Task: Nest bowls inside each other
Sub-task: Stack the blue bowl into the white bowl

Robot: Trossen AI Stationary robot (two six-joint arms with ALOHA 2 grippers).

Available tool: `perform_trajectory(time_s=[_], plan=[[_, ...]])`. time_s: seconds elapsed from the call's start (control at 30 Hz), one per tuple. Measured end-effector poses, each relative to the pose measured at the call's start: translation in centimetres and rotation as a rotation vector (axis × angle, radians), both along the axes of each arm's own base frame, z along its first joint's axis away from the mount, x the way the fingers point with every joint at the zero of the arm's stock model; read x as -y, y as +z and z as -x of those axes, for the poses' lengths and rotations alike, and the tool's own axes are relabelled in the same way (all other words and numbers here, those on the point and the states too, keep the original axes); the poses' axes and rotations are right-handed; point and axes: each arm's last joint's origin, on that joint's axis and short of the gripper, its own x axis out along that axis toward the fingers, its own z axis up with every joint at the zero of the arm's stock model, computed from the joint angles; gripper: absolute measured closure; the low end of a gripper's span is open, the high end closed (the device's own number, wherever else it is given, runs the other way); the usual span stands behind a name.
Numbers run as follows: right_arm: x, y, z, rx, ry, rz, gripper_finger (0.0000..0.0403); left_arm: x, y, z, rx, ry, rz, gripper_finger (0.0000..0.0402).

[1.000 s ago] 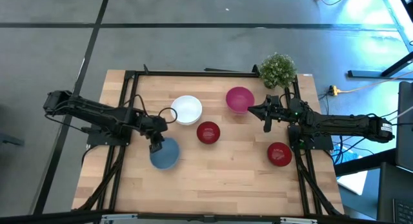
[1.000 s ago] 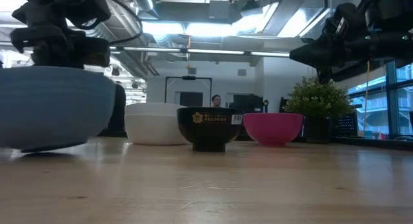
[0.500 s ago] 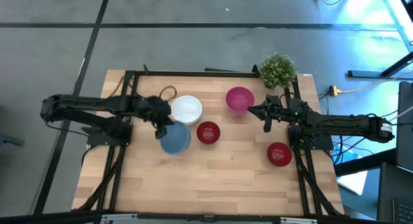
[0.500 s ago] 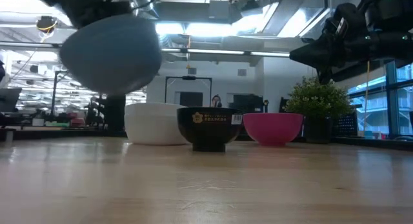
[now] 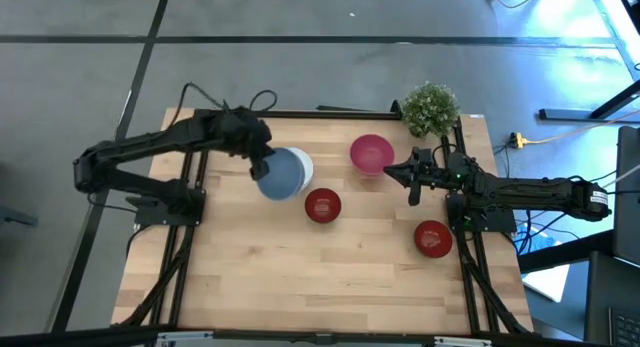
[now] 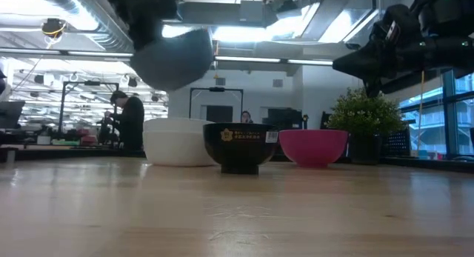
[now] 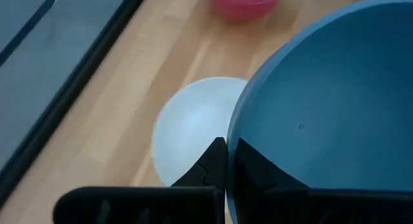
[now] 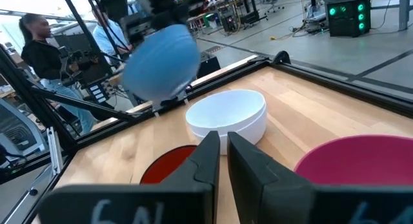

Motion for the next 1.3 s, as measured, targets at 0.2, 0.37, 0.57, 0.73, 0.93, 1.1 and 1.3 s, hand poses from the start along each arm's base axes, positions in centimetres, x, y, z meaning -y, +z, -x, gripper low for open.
perform_trajectory(time_s=[0.2,0.37,0.57,0.73,0.93,1.1,1.3], plan=[[-0.1,-0.1,0.0,-0.007,0.029,-0.006,0.037,-3.2,-1.3,-1.9,-0.11,0.005,0.037,0.04],[-0.1,-0.1,0.0,-0.008,0.029,-0.005,0.037,-5.7,-2.6,-2.8,-0.152,0.009,0.102,0.04],[-0.1,-0.1,0.0,-0.009,0.047,-0.001,0.037,-7.8,-4.0,-3.0,-0.253,0.045,0.155,0.04],[-0.1,-0.1,0.0,-0.01,0.047,0.004,0.037,-8.8,-5.4,-3.3,-0.285,0.054,0.201,0.04],[-0.1,-0.1,0.0,-0.01,0.047,0.006,0.037,-8.8,-6.3,-3.9,-0.285,0.012,0.249,0.0388],[-0.1,-0.1,0.0,-0.011,0.047,0.011,0.037,-8.6,-6.2,-4.1,-0.278,0.006,0.243,0.0347],[-0.1,-0.1,0.0,-0.013,0.046,0.025,0.037,-8.6,-6.1,-4.2,-0.266,0.006,0.228,0.0321]])
